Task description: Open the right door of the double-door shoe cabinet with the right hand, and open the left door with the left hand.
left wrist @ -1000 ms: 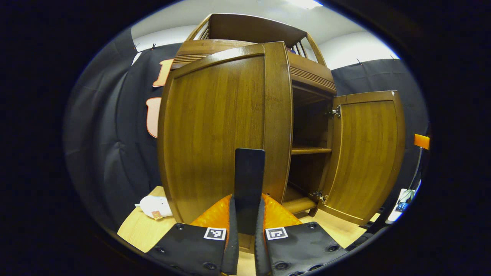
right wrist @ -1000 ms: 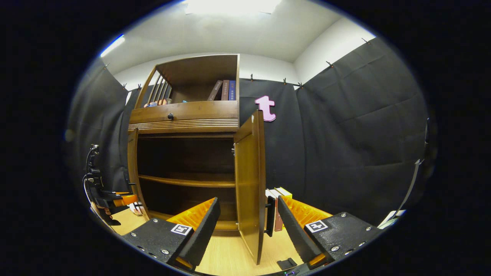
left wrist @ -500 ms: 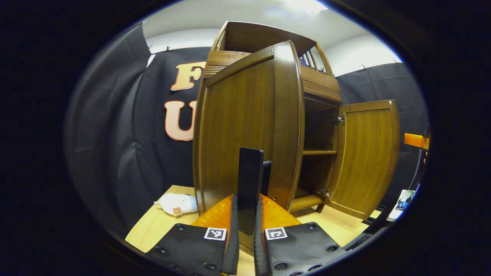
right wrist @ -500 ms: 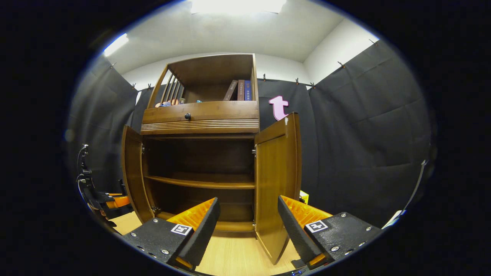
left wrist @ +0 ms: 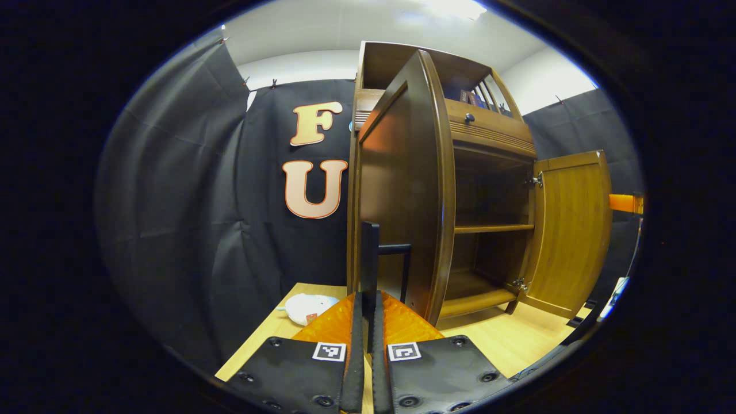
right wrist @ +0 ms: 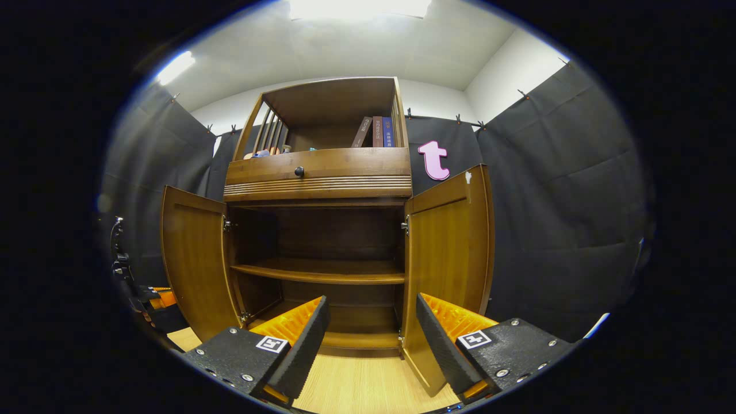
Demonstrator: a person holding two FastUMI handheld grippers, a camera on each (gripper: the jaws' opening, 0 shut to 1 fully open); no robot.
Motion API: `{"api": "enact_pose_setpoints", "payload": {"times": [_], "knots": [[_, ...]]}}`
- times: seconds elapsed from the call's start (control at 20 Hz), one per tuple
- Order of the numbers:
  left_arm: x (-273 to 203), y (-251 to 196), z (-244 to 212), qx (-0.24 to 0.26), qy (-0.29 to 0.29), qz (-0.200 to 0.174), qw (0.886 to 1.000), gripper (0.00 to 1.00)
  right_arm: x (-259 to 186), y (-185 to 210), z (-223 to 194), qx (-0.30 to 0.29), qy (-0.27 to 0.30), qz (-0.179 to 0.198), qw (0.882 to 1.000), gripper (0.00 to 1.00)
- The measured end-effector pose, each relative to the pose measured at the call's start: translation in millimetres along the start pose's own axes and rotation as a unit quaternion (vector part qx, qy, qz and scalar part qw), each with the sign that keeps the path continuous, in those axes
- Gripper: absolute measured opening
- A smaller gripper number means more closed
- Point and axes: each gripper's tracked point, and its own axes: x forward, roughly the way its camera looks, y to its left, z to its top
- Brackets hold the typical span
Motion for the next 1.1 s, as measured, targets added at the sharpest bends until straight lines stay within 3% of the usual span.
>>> {"api": "enact_pose_setpoints", "payload": {"times": [0.05, 0.65, 0.7, 0.8, 1.1], "knots": [[0, 2, 0, -0.001, 0.001, -0.001, 1.000, 0.13, 1, 3, 0, 0.000, 0.000, 0.002, 1.000, 0.98], [-7, 41, -2, 0.004, 0.003, 0.008, 1.000, 0.13, 12, 28, -7, 0.000, 0.009, 0.014, 1.000, 0.98], [-7, 45, -2, 0.003, 0.004, 0.010, 1.000, 0.13, 13, 28, -8, 0.000, 0.010, 0.014, 1.000, 0.92], [-8, 54, -1, -0.004, 0.003, 0.012, 1.000, 0.13, 16, 31, -10, 0.000, 0.013, 0.015, 1.000, 0.98], [-12, 80, 0, -0.019, 0.004, 0.018, 1.000, 0.11, 24, 36, -16, -0.004, 0.019, 0.017, 1.000, 0.98]]}}
